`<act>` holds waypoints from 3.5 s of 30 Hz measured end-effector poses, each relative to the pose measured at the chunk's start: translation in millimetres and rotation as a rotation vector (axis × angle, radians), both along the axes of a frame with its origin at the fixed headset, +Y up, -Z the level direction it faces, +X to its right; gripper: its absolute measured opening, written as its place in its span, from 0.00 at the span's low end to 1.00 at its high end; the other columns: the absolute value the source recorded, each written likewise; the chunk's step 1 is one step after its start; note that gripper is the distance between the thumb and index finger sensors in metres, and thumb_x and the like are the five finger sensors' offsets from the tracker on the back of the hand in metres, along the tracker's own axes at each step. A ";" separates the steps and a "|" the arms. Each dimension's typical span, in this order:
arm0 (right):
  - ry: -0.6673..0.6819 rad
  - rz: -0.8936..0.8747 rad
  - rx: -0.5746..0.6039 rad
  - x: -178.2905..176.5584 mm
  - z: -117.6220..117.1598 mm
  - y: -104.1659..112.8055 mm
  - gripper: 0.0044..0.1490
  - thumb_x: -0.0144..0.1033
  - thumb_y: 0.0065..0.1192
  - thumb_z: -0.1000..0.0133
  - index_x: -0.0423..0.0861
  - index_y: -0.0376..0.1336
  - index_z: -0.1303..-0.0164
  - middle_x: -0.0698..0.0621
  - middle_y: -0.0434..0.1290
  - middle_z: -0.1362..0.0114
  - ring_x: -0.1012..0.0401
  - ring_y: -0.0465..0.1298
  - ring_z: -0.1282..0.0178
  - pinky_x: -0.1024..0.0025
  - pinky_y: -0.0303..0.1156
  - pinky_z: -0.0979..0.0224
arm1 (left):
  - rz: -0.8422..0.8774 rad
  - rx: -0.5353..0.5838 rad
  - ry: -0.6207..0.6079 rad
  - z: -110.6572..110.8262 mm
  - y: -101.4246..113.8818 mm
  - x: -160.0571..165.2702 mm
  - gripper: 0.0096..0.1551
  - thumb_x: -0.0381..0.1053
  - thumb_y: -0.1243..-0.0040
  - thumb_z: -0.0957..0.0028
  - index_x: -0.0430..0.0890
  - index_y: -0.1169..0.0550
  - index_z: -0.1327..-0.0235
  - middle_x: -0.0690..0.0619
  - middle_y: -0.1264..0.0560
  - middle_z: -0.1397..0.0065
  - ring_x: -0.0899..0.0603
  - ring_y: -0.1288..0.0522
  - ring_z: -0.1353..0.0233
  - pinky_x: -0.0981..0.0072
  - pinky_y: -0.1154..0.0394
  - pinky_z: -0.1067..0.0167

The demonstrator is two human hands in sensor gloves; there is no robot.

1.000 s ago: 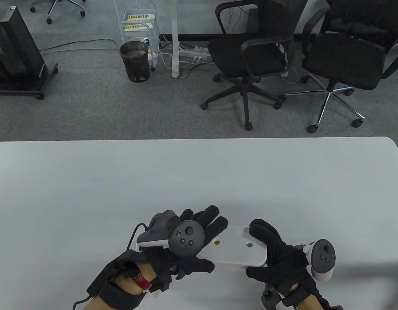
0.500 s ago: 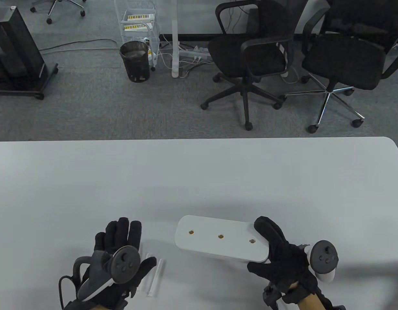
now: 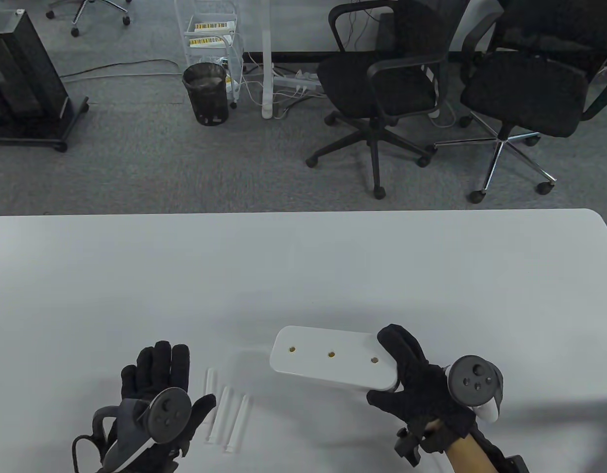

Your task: Fit Hanoi Tower parts together into a complete Hanoi Tower

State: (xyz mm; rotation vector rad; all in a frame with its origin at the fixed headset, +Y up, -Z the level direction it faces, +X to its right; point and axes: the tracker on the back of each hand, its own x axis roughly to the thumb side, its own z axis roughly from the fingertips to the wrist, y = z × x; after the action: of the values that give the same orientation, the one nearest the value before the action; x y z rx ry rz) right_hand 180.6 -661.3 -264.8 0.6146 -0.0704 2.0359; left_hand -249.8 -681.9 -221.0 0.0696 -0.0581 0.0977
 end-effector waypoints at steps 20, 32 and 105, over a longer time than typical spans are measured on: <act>0.050 0.180 -0.089 -9.9 -9.7 -28.0 0.67 0.38 0.85 0.65 0.43 0.42 0.26 0.30 0.41 0.20 0.41 0.76 0.32 0.41 0.69 0.29 | 0.055 -0.037 -0.017 -2.1 -0.7 -4.9 0.59 0.73 0.48 0.55 0.45 0.51 0.19 0.35 0.55 0.16 0.24 0.52 0.18 0.29 0.53 0.28; 0.102 0.333 -0.172 -3.8 -10.9 -30.8 0.72 0.40 0.81 0.62 0.43 0.32 0.26 0.32 0.37 0.19 0.33 0.59 0.23 0.32 0.56 0.25 | 0.062 -0.052 -0.034 -2.5 -1.7 -4.4 0.59 0.73 0.48 0.55 0.45 0.51 0.19 0.35 0.55 0.16 0.24 0.52 0.18 0.29 0.53 0.28; 0.030 0.995 -0.322 -1.5 -22.6 -101.9 0.75 0.48 0.74 0.59 0.43 0.23 0.29 0.33 0.34 0.20 0.34 0.41 0.21 0.34 0.43 0.23 | -0.068 -0.514 0.354 -104.0 -73.1 37.2 0.45 0.57 0.33 0.54 0.42 0.36 0.25 0.43 0.23 0.37 0.38 0.15 0.52 0.50 0.20 0.51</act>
State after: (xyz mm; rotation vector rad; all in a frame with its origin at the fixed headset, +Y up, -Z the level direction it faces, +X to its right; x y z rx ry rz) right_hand 179.1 -763.2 -287.4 0.5132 0.6967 2.8897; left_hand -212.6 -755.1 -325.0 -0.4281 0.3189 0.0295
